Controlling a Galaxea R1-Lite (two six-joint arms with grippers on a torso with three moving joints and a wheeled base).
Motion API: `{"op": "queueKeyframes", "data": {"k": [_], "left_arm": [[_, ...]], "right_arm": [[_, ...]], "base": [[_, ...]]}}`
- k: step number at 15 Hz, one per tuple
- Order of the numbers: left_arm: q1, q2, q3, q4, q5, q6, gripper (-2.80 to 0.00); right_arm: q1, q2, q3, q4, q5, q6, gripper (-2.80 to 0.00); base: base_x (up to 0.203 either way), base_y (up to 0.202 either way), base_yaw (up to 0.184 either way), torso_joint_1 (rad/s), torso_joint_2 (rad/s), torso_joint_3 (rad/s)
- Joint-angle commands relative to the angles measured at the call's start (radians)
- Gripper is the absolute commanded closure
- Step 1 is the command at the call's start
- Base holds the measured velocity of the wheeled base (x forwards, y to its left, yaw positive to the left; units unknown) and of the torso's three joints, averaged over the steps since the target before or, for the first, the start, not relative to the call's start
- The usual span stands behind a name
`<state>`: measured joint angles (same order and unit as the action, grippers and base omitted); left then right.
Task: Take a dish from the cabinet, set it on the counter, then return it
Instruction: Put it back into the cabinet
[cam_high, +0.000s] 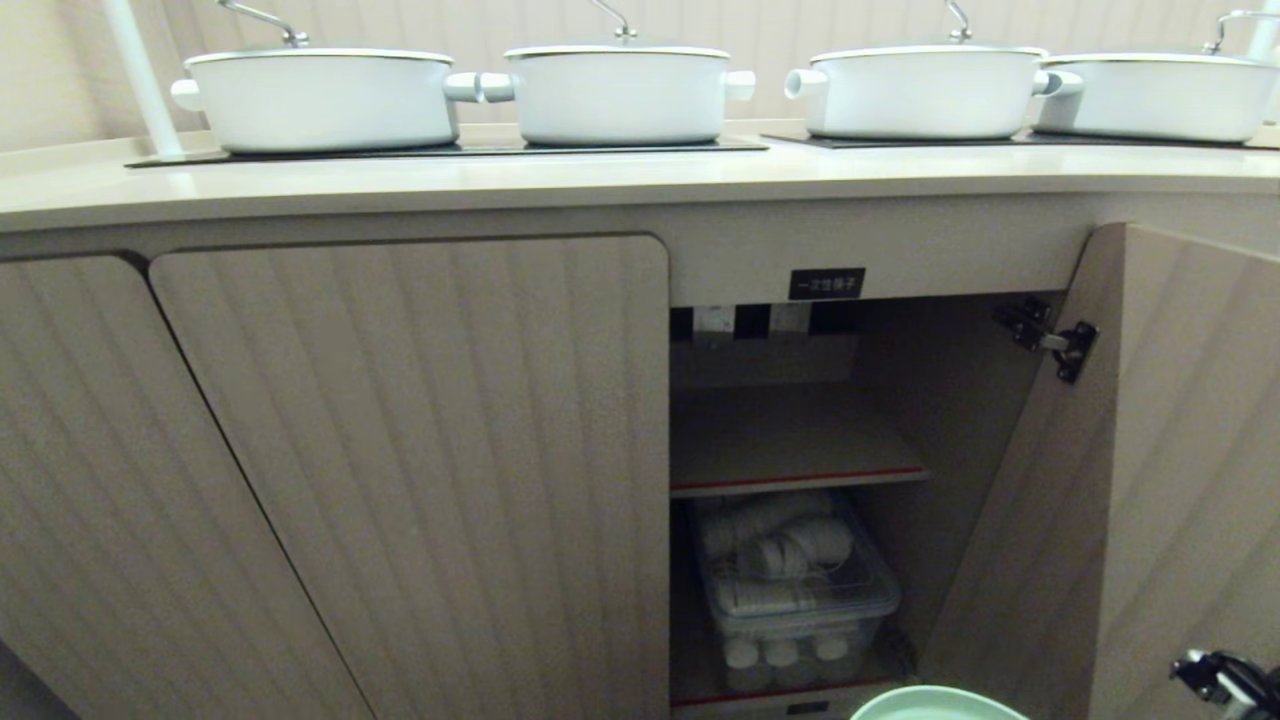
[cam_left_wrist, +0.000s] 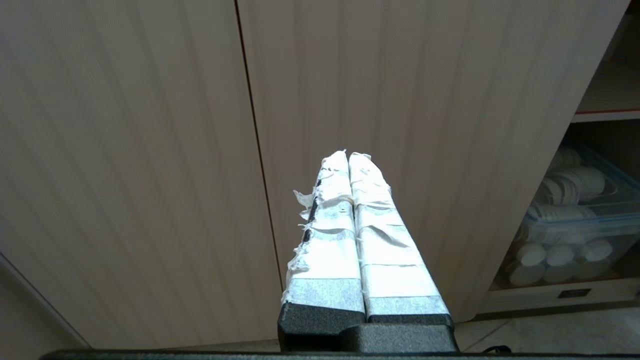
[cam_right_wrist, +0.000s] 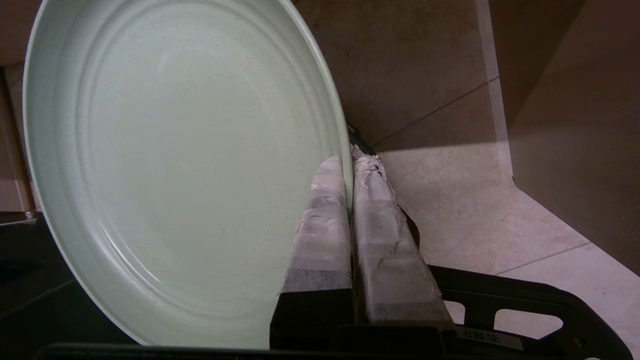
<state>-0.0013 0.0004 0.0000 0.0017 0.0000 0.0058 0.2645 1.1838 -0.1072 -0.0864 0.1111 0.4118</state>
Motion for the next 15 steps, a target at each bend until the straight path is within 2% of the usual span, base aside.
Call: {"op": "queueKeyframes", "data": {"k": [1, 15], "left_arm": [[0.001, 0.000, 0.000, 0.000, 0.000, 0.000, 0.00], [0.001, 0.000, 0.000, 0.000, 0.000, 0.000, 0.00]], "right_arm": [[0.001, 0.000, 0.000, -0.001, 0.001, 0.002, 0.00], [-0.001, 0.000, -0.026, -0.027, 0.001, 0.009, 0.00]], "base": [[0.000, 0.000, 0.000, 0.000, 0.00, 0.000], [0.000, 0.000, 0.000, 0.000, 0.00, 0.000]]}}
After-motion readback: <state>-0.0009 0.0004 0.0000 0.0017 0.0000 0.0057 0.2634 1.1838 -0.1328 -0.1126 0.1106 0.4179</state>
